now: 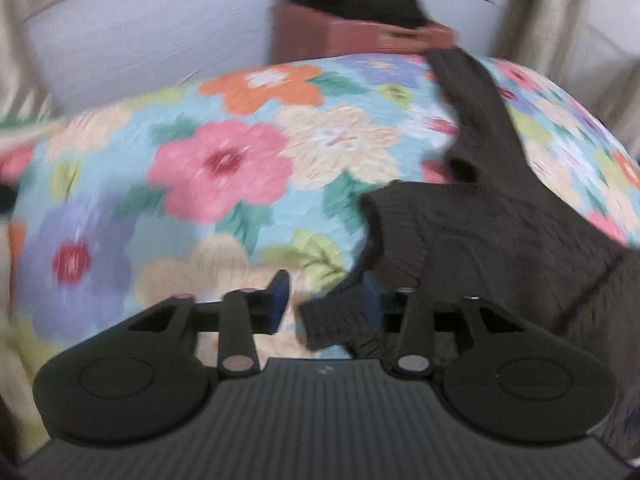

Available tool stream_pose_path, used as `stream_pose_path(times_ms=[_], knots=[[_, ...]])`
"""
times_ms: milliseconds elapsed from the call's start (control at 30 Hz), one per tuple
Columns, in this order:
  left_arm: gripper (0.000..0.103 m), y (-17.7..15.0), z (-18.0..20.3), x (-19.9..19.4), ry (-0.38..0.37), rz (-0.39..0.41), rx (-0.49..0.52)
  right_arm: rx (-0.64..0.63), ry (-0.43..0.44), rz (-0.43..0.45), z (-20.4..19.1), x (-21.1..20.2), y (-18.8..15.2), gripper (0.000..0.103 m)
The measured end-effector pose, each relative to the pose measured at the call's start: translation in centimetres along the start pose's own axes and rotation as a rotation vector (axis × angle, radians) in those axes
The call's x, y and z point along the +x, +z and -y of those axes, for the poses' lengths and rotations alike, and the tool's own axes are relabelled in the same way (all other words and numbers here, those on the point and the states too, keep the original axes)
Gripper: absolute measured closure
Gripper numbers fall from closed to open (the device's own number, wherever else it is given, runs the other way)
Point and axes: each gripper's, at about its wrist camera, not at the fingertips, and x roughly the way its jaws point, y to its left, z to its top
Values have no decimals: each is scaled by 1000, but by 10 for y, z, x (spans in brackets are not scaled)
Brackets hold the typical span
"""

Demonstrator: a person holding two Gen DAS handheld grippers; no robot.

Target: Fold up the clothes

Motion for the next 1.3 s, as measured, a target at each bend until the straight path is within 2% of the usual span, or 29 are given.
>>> stream_pose_path(times_ms=[67, 133, 200, 233, 300, 400, 467, 567, 667, 767, 833, 867, 900, 933, 967, 1033, 1100, 1233, 1300], knots=[[57, 29, 3, 0, -34, -6, 20, -51, 9, 50, -14, -15, 33, 34], [47, 62, 15, 0, -121, 12, 46, -27, 2, 84, -14, -12, 66, 34], [25, 95, 33, 7, -206, 54, 78, 22, -1, 124, -10, -2, 95, 34], [23, 111, 43, 15, -220, 77, 90, 57, -1, 146, -5, 5, 108, 34], [22, 135, 61, 36, -212, 111, 115, 114, -32, 191, 6, 22, 125, 34], [22, 163, 86, 85, -248, 84, 136, 186, -115, 234, 29, 45, 126, 34], [22, 182, 100, 122, -264, 49, 123, 259, -124, 225, 50, 57, 117, 34], [22, 204, 114, 169, -272, 34, 59, 311, -135, 205, 75, 67, 108, 34], [22, 222, 126, 214, -265, 0, 0, 334, -185, 207, 94, 70, 109, 34], [22, 231, 138, 256, -204, -71, 9, 386, -148, 232, 116, 80, 130, 34], [22, 231, 146, 272, -207, -72, 40, 385, -138, 245, 123, 85, 141, 34], [24, 230, 150, 277, -218, -68, 49, 380, -145, 251, 125, 87, 145, 34], [36, 228, 153, 279, -242, -64, 55, 382, -148, 254, 128, 88, 146, 34], [56, 226, 156, 281, -268, -60, 60, 385, -150, 256, 130, 89, 147, 34], [95, 222, 162, 280, -296, -64, 91, 391, -147, 249, 133, 89, 144, 34], [95, 215, 181, 264, -265, 10, 231, 402, -140, 237, 138, 88, 138, 34], [95, 208, 192, 235, -296, 84, 301, 387, -142, 229, 138, 79, 128, 34], [95, 203, 196, 173, -449, 142, 254, 346, -173, 209, 136, 50, 108, 34], [95, 185, 200, 132, -565, 178, 283, 321, -213, 200, 133, 30, 96, 34]])
